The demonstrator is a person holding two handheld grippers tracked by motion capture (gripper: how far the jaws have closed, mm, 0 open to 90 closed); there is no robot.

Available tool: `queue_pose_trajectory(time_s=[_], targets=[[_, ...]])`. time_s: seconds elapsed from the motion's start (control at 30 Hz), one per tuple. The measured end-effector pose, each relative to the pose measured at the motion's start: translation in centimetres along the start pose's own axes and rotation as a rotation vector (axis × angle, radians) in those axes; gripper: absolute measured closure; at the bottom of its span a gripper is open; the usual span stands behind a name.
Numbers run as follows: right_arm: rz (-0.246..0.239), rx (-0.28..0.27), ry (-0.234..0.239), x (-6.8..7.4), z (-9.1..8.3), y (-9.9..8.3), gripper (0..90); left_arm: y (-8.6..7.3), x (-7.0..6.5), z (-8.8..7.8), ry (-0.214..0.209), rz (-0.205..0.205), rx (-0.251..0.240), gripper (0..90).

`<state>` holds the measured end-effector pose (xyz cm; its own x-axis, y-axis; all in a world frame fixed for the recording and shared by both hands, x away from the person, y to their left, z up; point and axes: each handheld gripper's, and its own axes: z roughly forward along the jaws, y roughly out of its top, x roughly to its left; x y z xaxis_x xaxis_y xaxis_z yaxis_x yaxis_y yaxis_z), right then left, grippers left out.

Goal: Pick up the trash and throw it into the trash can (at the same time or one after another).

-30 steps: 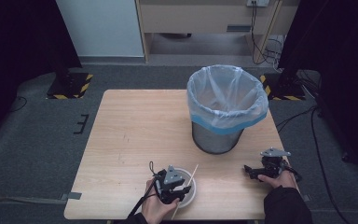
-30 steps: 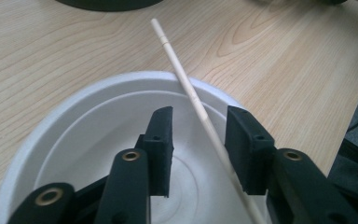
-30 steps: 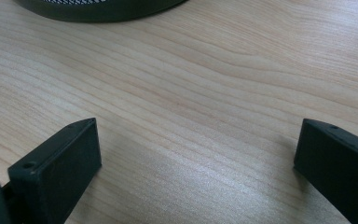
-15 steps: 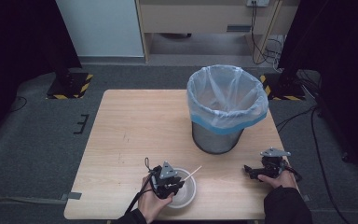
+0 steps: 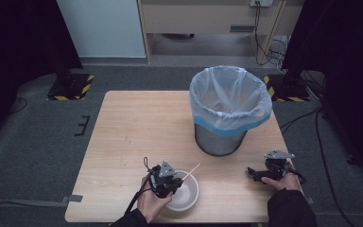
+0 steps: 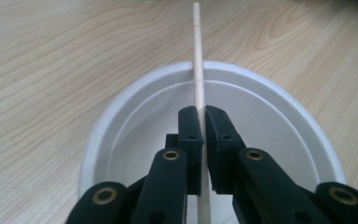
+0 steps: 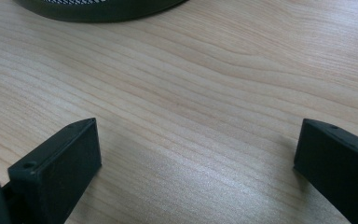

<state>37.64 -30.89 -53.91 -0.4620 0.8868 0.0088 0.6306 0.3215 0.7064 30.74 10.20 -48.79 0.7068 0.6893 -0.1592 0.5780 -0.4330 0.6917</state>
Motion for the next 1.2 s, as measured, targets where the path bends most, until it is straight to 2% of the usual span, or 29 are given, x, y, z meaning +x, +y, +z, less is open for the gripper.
queue_pose_trajectory(time_s=[0.23,0.67,1.2], targets=[[0.000,0.000,0.000,0.0,0.0,0.0,0.7,0.6,0.4,-1.2,0.002,-0.009,-0.047,85.2],[0.000,0.000,0.000,0.0,0.0,0.0,0.7,1.8,2.4,-5.0,0.039,-0.061,-0.196,85.2],[0.000,0.000,0.000,0.0,0.0,0.0,0.7,3.8,3.9,-9.1,0.068,-0.081,-0.371,85.3]])
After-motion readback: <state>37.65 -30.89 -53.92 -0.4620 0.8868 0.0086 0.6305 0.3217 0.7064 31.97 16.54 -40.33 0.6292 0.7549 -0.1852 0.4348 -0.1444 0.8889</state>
